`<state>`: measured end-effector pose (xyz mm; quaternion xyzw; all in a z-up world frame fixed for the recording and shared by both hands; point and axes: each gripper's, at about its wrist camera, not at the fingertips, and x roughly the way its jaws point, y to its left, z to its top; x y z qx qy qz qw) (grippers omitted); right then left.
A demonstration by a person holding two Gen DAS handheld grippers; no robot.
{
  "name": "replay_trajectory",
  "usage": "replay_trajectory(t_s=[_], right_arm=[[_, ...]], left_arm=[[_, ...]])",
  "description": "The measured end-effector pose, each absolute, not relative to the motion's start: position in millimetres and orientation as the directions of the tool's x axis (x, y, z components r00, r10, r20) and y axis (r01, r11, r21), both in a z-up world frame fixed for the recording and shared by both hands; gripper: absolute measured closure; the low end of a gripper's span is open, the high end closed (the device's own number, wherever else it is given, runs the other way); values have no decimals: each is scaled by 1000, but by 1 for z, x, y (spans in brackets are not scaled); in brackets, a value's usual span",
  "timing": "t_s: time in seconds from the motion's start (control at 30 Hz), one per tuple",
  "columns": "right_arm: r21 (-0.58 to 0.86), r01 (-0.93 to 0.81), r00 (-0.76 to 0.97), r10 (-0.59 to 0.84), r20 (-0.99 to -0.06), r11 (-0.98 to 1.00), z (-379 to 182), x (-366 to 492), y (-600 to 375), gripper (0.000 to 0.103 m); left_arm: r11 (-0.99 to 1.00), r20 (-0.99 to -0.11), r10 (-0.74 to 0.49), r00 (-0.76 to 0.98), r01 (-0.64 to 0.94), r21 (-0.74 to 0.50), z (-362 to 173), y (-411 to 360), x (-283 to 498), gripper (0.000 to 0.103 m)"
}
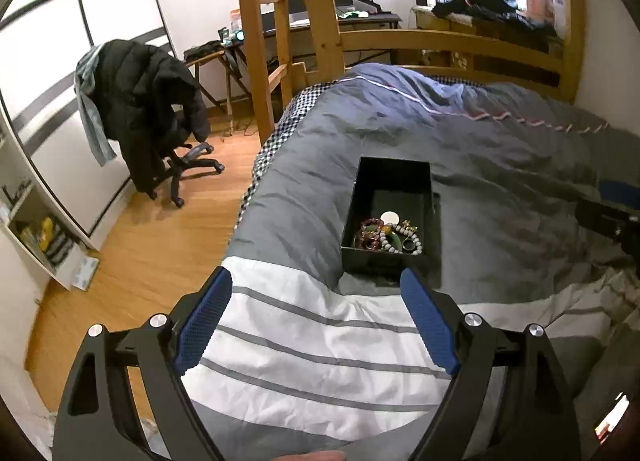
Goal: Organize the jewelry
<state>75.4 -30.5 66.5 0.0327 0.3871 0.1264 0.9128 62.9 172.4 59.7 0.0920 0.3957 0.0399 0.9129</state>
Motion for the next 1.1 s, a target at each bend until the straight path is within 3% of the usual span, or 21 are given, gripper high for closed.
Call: replay_trajectory(t_s=[1.1], right_arm=[[128,-247,635,260,-728,960,57,62,-19,9]], left_arm=[[986,-754,119,646,12,166,54,161,53,18]])
